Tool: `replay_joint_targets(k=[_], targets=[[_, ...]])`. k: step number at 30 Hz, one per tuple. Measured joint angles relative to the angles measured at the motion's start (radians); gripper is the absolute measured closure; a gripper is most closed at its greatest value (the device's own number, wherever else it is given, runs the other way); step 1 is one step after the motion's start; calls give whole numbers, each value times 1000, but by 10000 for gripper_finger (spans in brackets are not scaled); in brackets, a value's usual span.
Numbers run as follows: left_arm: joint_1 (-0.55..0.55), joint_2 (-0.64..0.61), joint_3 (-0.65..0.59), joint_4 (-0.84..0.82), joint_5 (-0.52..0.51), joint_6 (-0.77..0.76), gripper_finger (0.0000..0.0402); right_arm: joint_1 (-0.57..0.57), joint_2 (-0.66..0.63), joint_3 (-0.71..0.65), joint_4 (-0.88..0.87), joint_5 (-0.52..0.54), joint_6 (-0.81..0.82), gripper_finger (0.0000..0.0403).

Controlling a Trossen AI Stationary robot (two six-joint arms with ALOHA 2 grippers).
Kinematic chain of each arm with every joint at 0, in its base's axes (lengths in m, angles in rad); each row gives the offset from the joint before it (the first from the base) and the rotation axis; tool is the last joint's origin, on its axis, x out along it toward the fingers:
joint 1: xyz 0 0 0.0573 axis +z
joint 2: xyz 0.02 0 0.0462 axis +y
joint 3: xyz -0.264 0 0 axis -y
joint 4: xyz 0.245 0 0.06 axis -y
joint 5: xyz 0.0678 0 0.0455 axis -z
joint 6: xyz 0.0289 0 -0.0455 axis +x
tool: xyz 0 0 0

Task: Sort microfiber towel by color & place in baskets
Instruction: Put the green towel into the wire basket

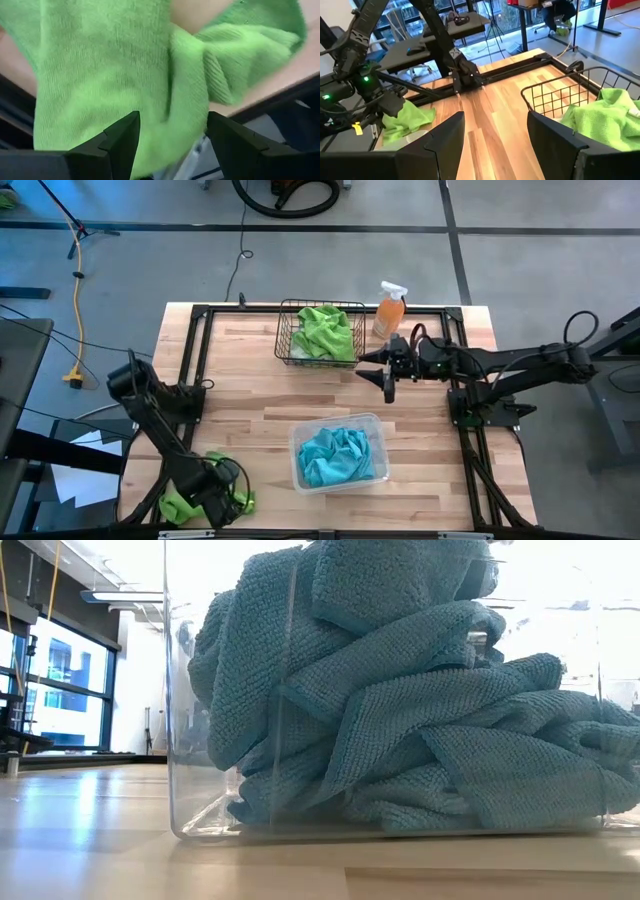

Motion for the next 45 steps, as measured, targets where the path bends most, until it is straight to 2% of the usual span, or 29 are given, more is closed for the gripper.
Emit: replay_joint_targets(k=[8,14,19,22,24,27,28,32,38,42,45], targets=[[6,21,-93,13,18,11,184,0,4,0,4,-12,26,190],[7,16,-200,195,36,-19,184,0,4,0,4,-27,26,190],[17,15,-232,215,58,-15,191,0,4,0,4,-27,26,190],[32,12,-233,223,70,34,229,0,4,0,4,-27,26,190],[42,13,-234,222,76,80,275,0,4,0,4,-27,20,190],[54,12,-234,229,75,154,367,0,4,0,4,-27,18,190],[57,5,-235,238,71,178,382,0,4,0,5,-27,17,190],[76,-64,-238,253,-15,295,392,0,4,0,5,-29,15,192],[91,-343,-192,166,-220,489,399,0,4,0,5,-46,15,216],[153,-539,-151,119,-380,653,400,0,4,0,8,-54,15,233],[242,-643,-127,114,-477,817,400,0,4,-1,33,-54,24,239]])
